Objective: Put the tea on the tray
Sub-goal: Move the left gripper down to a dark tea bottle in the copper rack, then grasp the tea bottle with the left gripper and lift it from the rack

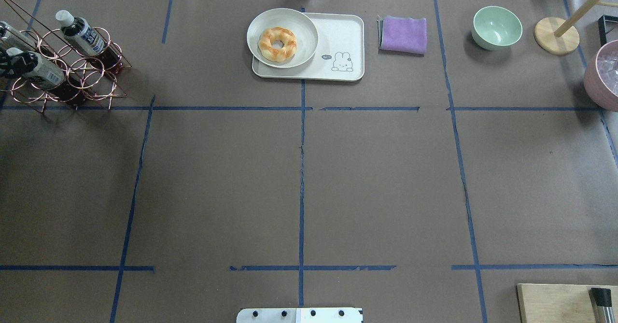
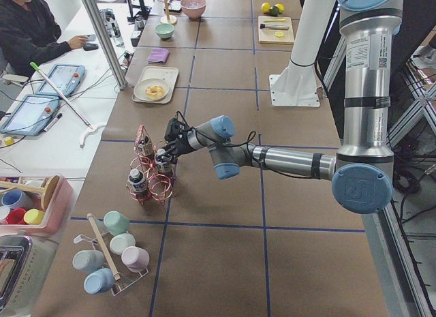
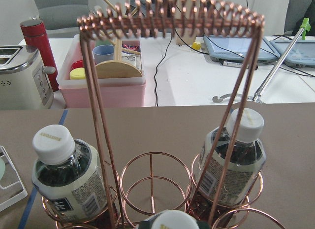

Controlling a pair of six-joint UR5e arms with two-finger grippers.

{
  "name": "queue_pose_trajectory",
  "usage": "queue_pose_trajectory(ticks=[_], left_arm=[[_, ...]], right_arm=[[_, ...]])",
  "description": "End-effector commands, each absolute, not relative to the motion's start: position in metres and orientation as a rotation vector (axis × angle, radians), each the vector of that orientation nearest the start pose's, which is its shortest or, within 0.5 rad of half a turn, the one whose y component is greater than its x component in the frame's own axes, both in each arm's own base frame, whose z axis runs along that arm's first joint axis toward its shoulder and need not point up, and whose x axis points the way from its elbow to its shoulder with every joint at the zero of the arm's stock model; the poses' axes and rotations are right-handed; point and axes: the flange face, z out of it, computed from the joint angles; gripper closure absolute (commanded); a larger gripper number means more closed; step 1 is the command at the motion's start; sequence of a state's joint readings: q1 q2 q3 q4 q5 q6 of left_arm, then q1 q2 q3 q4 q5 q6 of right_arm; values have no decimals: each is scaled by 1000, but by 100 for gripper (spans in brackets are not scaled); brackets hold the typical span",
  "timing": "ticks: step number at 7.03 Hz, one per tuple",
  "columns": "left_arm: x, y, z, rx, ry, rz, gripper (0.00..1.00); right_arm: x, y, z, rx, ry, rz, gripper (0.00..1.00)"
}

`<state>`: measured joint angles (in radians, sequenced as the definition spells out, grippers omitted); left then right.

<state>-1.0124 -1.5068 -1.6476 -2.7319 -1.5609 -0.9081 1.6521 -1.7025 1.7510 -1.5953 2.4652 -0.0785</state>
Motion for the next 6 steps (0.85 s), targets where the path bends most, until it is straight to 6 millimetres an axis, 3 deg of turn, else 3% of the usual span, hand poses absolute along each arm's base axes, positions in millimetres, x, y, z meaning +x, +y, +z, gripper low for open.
queue_pose_trajectory(ticks=[1,6], left_arm=[[146,-493,522,892,788,-316,100],[119,-498,508,926,778,-284,100]], right_arm=[[91,-430,626,92,-893,-8,0],[91,-430,626,92,-893,-8,0]])
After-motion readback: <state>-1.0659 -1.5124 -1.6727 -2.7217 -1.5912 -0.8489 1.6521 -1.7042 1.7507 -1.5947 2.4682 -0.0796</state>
